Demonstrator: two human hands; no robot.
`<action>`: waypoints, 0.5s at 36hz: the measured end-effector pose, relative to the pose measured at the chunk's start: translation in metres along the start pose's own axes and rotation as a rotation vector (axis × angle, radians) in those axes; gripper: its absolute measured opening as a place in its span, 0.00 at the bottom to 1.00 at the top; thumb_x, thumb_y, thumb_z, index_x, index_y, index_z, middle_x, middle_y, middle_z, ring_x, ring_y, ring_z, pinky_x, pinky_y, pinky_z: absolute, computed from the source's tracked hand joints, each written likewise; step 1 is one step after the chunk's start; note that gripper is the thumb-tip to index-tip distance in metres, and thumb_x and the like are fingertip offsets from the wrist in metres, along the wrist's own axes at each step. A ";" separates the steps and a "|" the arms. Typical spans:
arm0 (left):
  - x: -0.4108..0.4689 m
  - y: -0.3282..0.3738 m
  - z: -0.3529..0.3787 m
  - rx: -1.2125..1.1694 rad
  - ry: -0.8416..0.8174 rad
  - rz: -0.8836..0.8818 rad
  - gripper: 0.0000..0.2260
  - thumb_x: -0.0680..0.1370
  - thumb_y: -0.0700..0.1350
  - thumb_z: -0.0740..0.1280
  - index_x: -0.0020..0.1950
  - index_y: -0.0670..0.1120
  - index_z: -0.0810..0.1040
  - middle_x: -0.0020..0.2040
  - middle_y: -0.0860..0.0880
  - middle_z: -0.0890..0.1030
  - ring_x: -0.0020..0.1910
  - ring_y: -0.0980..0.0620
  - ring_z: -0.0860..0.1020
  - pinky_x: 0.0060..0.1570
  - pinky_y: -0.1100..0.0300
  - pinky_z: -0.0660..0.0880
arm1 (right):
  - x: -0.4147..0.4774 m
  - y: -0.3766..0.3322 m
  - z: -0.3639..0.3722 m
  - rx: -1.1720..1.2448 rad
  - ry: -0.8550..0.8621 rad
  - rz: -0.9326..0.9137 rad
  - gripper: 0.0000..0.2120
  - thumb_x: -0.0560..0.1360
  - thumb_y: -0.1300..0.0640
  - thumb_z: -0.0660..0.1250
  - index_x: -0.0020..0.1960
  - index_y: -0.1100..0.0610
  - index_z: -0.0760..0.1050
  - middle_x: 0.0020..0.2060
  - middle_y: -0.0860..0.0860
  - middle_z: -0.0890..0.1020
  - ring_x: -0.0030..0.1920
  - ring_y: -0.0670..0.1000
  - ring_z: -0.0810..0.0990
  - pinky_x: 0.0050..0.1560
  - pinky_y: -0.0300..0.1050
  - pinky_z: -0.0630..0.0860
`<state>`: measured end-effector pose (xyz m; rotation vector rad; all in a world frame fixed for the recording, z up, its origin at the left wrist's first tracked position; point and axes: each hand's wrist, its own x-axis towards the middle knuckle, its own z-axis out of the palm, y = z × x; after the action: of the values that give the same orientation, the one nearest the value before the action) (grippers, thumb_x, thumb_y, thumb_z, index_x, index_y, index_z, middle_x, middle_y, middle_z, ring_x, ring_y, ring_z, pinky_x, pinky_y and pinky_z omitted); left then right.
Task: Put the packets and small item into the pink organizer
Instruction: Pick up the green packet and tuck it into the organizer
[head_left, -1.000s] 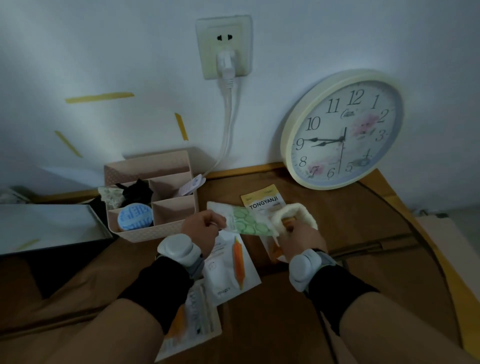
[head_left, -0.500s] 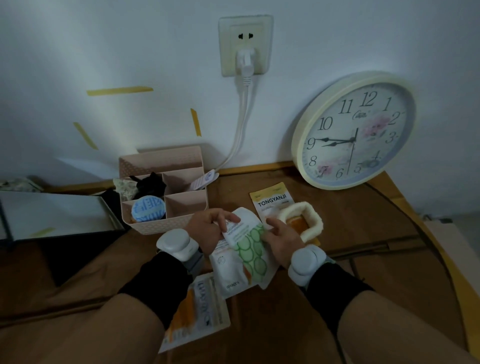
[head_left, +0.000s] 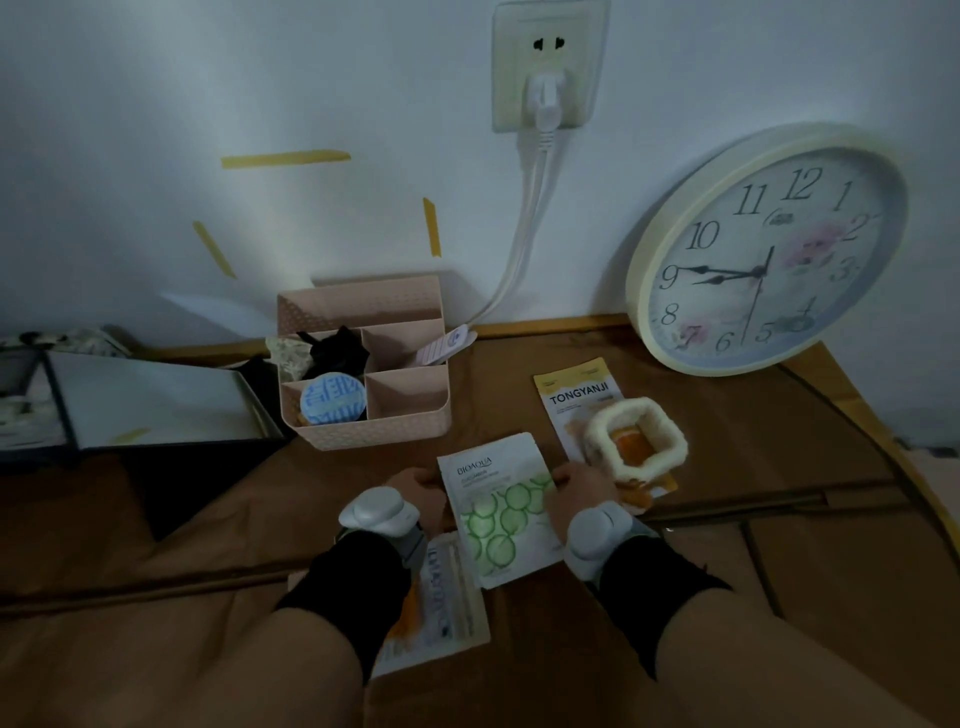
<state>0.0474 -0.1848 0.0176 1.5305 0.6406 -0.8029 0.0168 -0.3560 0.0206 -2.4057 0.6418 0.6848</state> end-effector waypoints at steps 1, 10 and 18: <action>0.002 -0.005 0.003 0.062 -0.002 0.001 0.19 0.81 0.37 0.53 0.72 0.37 0.62 0.73 0.35 0.64 0.72 0.36 0.63 0.72 0.45 0.61 | 0.000 -0.001 0.003 0.003 0.006 0.004 0.14 0.77 0.61 0.58 0.59 0.58 0.76 0.58 0.56 0.80 0.57 0.57 0.79 0.54 0.44 0.76; -0.004 -0.020 0.007 0.357 0.103 0.158 0.15 0.76 0.37 0.66 0.62 0.39 0.76 0.62 0.38 0.79 0.58 0.39 0.79 0.60 0.46 0.76 | 0.001 -0.002 0.015 0.067 0.053 0.020 0.10 0.74 0.59 0.61 0.53 0.55 0.76 0.53 0.53 0.82 0.46 0.53 0.78 0.43 0.40 0.71; -0.022 -0.001 -0.004 0.404 0.107 0.395 0.16 0.76 0.35 0.64 0.64 0.41 0.75 0.59 0.45 0.80 0.57 0.46 0.79 0.56 0.57 0.75 | -0.015 -0.009 0.007 0.365 0.178 -0.163 0.23 0.69 0.64 0.65 0.64 0.57 0.69 0.51 0.51 0.80 0.54 0.55 0.78 0.51 0.44 0.75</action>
<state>0.0339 -0.1792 0.0342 1.9992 0.2396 -0.5687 0.0077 -0.3409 0.0276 -2.1600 0.5764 0.2598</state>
